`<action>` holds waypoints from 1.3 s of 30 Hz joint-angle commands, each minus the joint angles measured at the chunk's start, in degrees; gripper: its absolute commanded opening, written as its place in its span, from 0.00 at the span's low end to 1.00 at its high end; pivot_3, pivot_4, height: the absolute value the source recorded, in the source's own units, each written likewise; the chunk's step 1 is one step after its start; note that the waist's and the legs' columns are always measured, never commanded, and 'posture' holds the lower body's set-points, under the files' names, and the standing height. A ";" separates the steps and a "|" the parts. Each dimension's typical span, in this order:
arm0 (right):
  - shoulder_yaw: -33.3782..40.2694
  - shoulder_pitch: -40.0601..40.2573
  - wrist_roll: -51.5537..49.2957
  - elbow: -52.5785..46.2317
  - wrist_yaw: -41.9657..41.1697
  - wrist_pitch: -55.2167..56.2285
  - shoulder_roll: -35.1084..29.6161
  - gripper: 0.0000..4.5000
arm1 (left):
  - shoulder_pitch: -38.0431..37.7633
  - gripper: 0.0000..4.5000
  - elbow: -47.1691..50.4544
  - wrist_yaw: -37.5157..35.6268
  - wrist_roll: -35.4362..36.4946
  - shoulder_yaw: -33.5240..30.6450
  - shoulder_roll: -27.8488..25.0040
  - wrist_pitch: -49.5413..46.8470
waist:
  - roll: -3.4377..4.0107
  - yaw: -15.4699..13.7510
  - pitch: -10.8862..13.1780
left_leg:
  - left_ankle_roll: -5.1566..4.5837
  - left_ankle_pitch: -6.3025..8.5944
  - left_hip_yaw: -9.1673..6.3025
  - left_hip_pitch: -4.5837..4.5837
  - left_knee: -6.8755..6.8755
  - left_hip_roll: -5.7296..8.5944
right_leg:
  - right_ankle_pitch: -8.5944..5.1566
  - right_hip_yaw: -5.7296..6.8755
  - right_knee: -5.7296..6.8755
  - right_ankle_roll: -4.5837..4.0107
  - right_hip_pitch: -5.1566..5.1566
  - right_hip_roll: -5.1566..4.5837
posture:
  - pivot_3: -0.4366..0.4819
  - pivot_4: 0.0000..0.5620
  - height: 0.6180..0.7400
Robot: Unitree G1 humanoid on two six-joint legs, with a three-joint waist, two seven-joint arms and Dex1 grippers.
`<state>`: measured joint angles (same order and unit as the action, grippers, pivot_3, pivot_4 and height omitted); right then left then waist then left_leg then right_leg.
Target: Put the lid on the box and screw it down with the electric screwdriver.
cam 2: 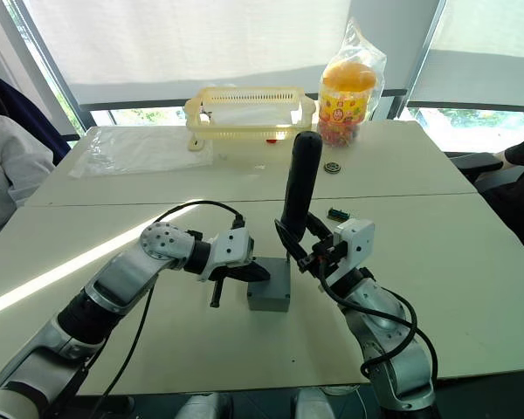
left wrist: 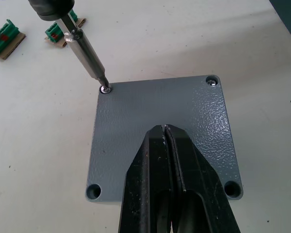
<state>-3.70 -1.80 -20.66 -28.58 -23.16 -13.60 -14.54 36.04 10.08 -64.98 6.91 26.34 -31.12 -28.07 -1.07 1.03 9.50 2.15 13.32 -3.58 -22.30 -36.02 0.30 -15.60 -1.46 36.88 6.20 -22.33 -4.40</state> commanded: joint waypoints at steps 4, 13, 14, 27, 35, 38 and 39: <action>-4.11 1.98 3.03 5.63 -1.05 -0.33 0.02 0.40 | -1.31 0.00 0.28 -0.26 -0.74 1.28 -0.52 -1.27 | -0.01 0.00 -0.01 | 0.00 0.00 0.00 0.00 0.00 0.00 | -0.02 0.00 -0.01 -0.02 0.00 0.00 | 0.48 0.27 1.00; -5.17 3.27 3.89 9.36 -2.37 2.96 0.64 0.40 | -1.39 0.00 0.49 -0.36 -0.85 1.34 -0.71 -1.48 | -0.15 0.02 -0.22 | 0.00 0.01 0.00 0.06 0.07 -0.03 | -0.13 0.01 -0.02 -0.17 0.03 0.00 | 0.48 0.27 1.00; -5.05 3.36 3.92 9.86 -2.46 3.31 0.66 0.40 | -1.39 0.00 0.50 -0.36 -0.87 1.35 -0.72 -1.49 | -0.17 0.02 -0.25 | 0.00 0.01 0.00 0.07 0.08 -0.04 | -0.14 0.01 -0.02 -0.18 0.03 0.00 | 0.48 0.27 1.00; -6.67 1.66 4.85 12.75 -5.65 8.07 1.33 0.40 | -1.45 0.00 0.34 -0.39 -1.31 1.59 -0.97 -1.14 | -0.20 0.15 -0.31 | 0.01 0.01 0.03 0.15 0.19 -0.09 | -0.18 0.01 -0.09 -0.24 0.05 -0.01 | 0.48 0.27 1.00; -5.27 -0.20 8.07 16.15 -4.99 10.89 1.02 0.40 | -1.49 0.00 0.39 -0.27 -1.34 1.57 -0.95 -1.13 | -0.20 0.05 -0.32 | 0.00 0.01 0.05 0.23 0.35 -0.10 | -0.19 0.01 -0.15 -0.27 0.06 -0.01 | 0.48 0.27 1.00; -5.08 0.14 8.43 16.07 -4.79 11.09 0.86 0.40 | -1.54 0.00 0.46 -0.20 -1.35 1.60 -0.94 -1.19 | -0.21 -0.04 -0.32 | 0.00 0.01 0.04 0.24 0.35 -0.10 | -0.19 0.01 -0.18 -0.27 0.09 -0.01 | 0.48 0.27 1.00; -5.01 0.27 8.43 16.05 -4.78 11.14 0.83 0.40 | -1.56 0.00 0.47 -0.20 -1.35 1.62 -0.93 -1.21 | -0.21 -0.04 -0.32 | 0.00 0.01 0.04 0.23 0.35 -0.10 | -0.19 0.01 -0.19 -0.27 0.09 -0.01 | 0.48 0.27 1.00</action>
<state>-7.10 -4.36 -14.19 -18.39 -27.69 0.33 -12.94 35.60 10.41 -65.03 6.81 26.30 -31.44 -28.46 -1.28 0.99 9.18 2.15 13.34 -3.54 -22.06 -35.67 0.20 -15.79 -1.45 36.68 5.92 -22.24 -4.41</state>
